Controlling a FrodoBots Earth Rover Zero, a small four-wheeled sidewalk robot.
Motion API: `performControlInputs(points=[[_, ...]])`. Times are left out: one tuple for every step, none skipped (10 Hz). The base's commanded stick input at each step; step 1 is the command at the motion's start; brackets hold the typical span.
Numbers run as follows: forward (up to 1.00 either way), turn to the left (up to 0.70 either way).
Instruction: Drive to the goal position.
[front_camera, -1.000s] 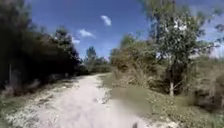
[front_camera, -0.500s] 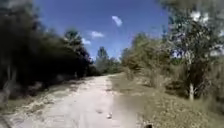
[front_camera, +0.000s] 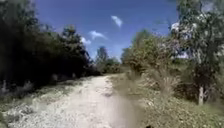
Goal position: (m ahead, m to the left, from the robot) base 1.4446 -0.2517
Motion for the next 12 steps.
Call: performControlInputs(points=[[0.85,0.09],[0.85,0.00],[0.85,0.00],[0.85,0.00],[0.85,0.00],[0.85,0.00],[0.85,0.00],[0.85,0.00],[0.85,0.00],[0.85,0.00],[0.85,0.00],[0.85,0.00]])
